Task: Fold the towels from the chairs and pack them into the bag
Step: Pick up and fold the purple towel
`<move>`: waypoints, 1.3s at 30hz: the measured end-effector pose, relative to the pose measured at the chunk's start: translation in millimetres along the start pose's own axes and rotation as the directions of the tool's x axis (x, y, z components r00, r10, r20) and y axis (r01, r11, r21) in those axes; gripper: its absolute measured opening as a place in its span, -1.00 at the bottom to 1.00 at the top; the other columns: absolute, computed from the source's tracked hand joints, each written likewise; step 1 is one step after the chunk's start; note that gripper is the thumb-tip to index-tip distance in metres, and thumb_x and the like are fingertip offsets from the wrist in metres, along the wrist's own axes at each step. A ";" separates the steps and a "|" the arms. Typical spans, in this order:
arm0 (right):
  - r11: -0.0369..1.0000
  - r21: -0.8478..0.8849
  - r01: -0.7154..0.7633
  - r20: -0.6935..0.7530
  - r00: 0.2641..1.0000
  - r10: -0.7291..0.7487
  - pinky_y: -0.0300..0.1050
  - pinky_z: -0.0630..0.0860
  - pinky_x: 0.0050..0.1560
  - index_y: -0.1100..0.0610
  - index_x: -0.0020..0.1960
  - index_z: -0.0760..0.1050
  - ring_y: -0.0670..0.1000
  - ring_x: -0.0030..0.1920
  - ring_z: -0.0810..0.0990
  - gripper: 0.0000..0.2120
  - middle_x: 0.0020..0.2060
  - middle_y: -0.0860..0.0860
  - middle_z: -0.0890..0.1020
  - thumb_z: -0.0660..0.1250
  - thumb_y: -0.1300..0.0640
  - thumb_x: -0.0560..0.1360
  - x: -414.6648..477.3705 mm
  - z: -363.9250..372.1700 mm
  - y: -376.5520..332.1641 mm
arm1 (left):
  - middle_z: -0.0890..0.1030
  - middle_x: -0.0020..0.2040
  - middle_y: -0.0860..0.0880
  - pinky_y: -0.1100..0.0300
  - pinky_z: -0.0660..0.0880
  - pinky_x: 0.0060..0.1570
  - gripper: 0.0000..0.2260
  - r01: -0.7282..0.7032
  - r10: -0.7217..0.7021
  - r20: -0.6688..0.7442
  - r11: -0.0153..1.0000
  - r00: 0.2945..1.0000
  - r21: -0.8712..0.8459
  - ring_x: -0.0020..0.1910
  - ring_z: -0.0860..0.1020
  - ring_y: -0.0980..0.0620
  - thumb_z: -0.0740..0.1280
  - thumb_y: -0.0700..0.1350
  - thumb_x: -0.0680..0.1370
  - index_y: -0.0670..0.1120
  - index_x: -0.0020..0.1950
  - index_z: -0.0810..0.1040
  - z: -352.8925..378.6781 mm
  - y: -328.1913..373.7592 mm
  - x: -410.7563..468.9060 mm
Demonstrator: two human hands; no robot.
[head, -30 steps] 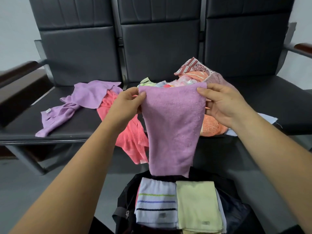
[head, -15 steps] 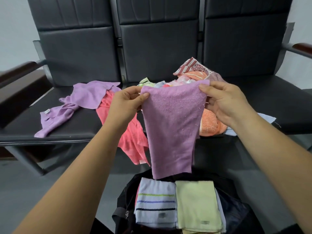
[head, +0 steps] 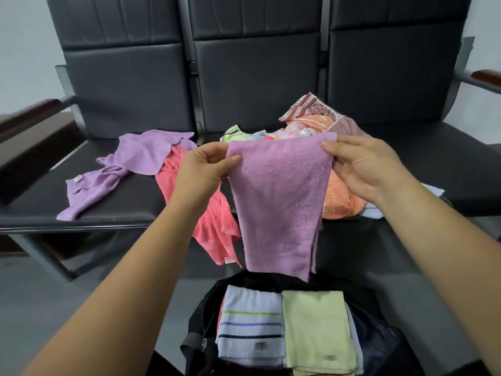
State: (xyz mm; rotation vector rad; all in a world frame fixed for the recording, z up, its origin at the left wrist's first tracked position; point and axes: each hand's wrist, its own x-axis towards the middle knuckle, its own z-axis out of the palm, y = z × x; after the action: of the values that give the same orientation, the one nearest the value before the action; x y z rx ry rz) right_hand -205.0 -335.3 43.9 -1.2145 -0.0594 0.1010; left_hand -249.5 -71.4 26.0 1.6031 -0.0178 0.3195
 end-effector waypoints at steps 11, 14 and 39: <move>0.983 0.169 -0.072 0.081 0.995 0.059 0.00 0.58 0.28 0.21 0.11 0.63 0.10 0.24 0.65 -0.84 0.21 0.20 0.66 0.35 0.34 0.57 -3.8 2.2 -2.6 | 0.68 -0.18 0.02 0.20 0.53 -0.07 -0.92 -0.017 0.013 -0.066 0.998 0.998 -0.055 -0.21 0.58 0.14 0.43 -0.20 0.58 -0.16 0.03 0.68 5.6 -0.9 -0.7; 0.994 0.102 -0.040 0.045 0.998 0.035 -0.07 0.60 0.25 0.28 0.09 0.62 0.10 0.22 0.66 -0.85 0.20 0.22 0.66 0.35 0.39 0.55 -1.3 1.7 -0.3 | 0.70 -0.12 -0.02 0.11 0.55 0.06 -0.89 -0.041 0.037 -0.096 0.999 0.995 -0.035 -0.09 0.62 0.07 0.44 -0.18 0.56 -0.17 0.05 0.70 3.9 -3.0 0.9; 0.987 0.039 0.158 0.134 0.978 -0.162 0.01 0.64 0.16 0.12 0.35 0.49 0.05 0.11 0.70 -0.50 0.12 0.07 0.70 0.45 0.39 0.46 -15.7 29.4 10.2 | 0.72 0.03 -0.07 0.12 0.57 -0.05 -0.67 0.178 -0.244 0.465 0.967 0.851 0.182 -0.03 0.69 -0.02 0.49 -0.10 0.52 -0.16 0.25 0.57 21.3 -1.2 -24.4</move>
State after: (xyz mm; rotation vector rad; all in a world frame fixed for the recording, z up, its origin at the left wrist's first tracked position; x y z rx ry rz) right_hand -224.0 -306.1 44.7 -1.1696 -0.2744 0.0437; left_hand -268.6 -96.7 19.2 1.7644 -0.2080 -0.2675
